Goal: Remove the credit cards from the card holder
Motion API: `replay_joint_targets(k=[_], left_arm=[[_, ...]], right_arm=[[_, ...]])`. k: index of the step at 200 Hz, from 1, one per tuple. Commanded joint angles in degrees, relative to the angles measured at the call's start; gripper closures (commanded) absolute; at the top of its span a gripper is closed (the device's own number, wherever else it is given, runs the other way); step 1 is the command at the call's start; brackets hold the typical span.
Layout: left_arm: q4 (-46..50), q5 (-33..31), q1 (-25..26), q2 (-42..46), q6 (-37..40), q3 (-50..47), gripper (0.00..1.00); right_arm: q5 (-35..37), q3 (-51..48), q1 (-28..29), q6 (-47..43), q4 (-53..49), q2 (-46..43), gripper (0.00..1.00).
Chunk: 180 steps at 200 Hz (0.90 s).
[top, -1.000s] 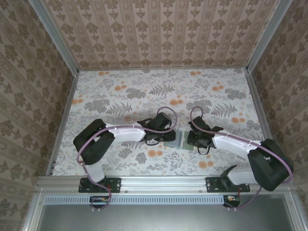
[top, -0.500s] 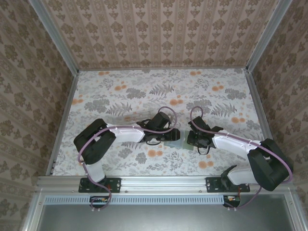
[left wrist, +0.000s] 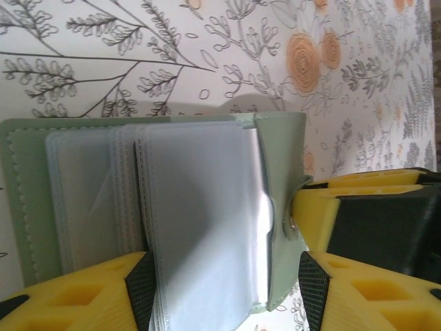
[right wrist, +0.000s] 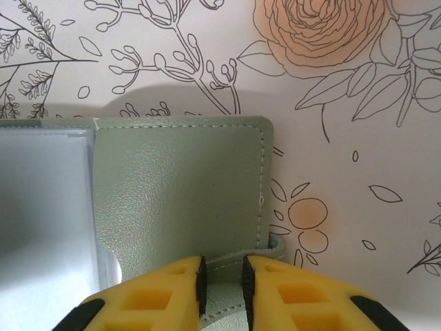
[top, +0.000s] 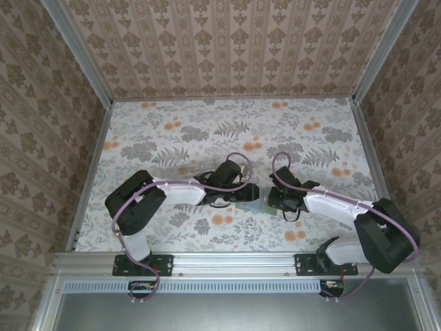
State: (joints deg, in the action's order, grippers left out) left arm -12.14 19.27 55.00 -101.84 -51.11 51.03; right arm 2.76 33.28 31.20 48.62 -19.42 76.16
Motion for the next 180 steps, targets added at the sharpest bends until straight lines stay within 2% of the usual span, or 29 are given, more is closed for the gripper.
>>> replay_joint_targets(k=[1,72,138,180], left_arm=[[-5.5,5.0,0.8,2.6,-1.2,-0.8,0.4],[-7.9,7.1,1.8,2.8,-1.2,-0.1,0.4],[-7.3,7.9,3.4,0.7,-0.3,2.4,0.41],[-4.9,6.6,3.7,1.5,0.9,2.9,0.41]], right_arm=[[0.9,-0.1,0.1,0.5,-1.0,1.3,0.74],[1.5,0.1,-0.3,0.7,-2.1,-0.4,0.74],[6.2,-1.6,-4.5,0.2,-8.1,-11.7,0.68],[5.5,-2.9,-6.4,-0.9,-9.1,-17.8,0.67]])
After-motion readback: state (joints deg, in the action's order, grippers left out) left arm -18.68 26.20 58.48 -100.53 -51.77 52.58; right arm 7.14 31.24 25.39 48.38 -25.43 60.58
